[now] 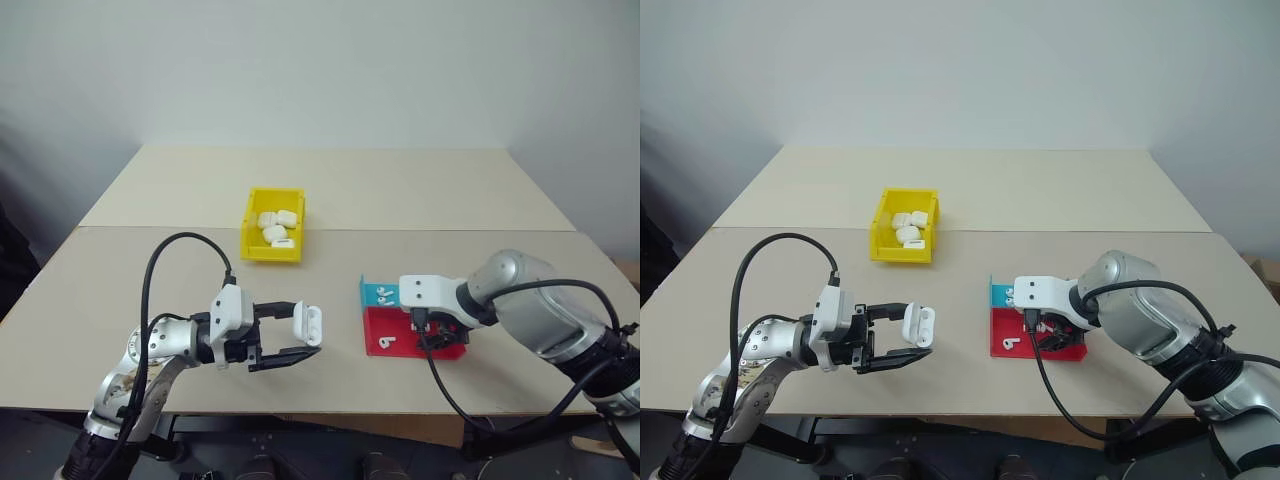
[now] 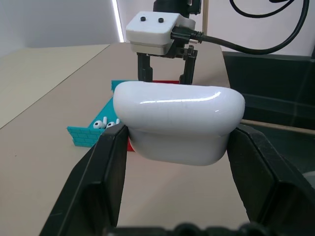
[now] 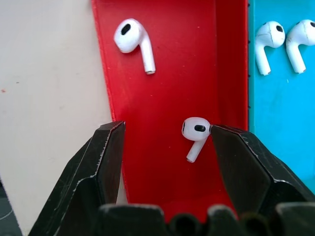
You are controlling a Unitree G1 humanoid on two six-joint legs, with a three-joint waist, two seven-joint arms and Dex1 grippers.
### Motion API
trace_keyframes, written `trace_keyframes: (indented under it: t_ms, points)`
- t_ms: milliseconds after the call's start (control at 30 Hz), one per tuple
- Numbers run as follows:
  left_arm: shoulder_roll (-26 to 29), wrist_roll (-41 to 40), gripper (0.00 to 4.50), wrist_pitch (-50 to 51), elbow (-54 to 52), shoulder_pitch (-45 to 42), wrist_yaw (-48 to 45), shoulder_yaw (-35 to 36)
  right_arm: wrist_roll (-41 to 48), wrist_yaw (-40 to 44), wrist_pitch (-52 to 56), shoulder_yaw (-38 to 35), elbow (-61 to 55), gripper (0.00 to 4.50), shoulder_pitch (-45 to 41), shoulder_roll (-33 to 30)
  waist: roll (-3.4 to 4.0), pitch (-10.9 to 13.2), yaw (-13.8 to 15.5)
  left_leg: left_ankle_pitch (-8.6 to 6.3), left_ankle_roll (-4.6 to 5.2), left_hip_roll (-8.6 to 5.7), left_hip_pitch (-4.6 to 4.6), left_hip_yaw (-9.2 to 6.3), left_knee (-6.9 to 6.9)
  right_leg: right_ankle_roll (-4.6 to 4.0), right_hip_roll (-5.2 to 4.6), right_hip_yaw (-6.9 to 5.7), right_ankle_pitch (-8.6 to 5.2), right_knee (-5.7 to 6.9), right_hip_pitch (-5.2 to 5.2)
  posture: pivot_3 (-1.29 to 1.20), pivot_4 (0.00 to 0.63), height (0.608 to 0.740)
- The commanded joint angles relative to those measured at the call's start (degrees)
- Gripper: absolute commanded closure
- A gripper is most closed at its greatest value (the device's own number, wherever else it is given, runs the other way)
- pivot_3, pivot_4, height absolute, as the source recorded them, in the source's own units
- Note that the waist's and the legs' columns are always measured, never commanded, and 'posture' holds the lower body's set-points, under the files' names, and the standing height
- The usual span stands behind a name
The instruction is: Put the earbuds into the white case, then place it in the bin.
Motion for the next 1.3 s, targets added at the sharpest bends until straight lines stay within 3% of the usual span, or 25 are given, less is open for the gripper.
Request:
trace_keyframes:
  t_ms: [33,633,733,800,1300]
  points:
    - [0.3,0.0,1.75,-1.1,-1.5,-0.8,0.2,-0.1,-1.8,-1.6,0.7,0.0,0.0,1.25,-0.7,0.4,0.00,0.0,0.0,0.00,0.00,0.00,0.00,0.00,0.00,0.02,0.00,0.00,-0.01,0.00,0.00,0.00,0.150,0.740]
    - [0.5,0.6,1.75,-1.1,-1.1,-1.2,0.4,-0.7,-3.2,-2.4,-0.8,1.3,3.5,1.25,-0.3,2.1,0.00,0.0,0.0,0.00,0.00,0.00,0.00,0.00,0.00,0.03,0.00,0.00,-0.03,0.00,-0.01,0.00,0.150,0.740]
    - [0.5,0.6,1.75,-0.9,-0.9,-1.0,0.7,-0.6,-3.1,-2.3,-1.0,1.3,3.5,1.82,0.1,2.1,0.00,0.0,0.0,0.00,0.00,0.00,0.00,0.00,0.00,0.03,0.00,0.00,-0.03,-0.01,-0.01,0.00,0.150,0.740]
    - [0.5,0.6,1.75,-1.0,-0.7,-0.8,0.6,-0.6,-3.0,-2.3,-1.0,1.2,3.5,2.47,0.2,2.1,0.00,0.0,0.0,0.00,0.00,0.00,0.00,0.00,0.00,0.03,0.00,0.00,-0.03,-0.01,-0.01,0.00,0.150,0.740]
    - [0.4,1.3,1.75,-1.3,-0.3,-0.7,0.8,-1.3,-4.4,-2.9,-2.6,1.4,3.9,2.47,1.0,1.9,0.00,0.0,0.0,0.00,0.00,0.00,0.00,0.00,-0.01,0.04,0.00,0.00,-0.04,-0.01,-0.01,0.00,0.150,0.740]
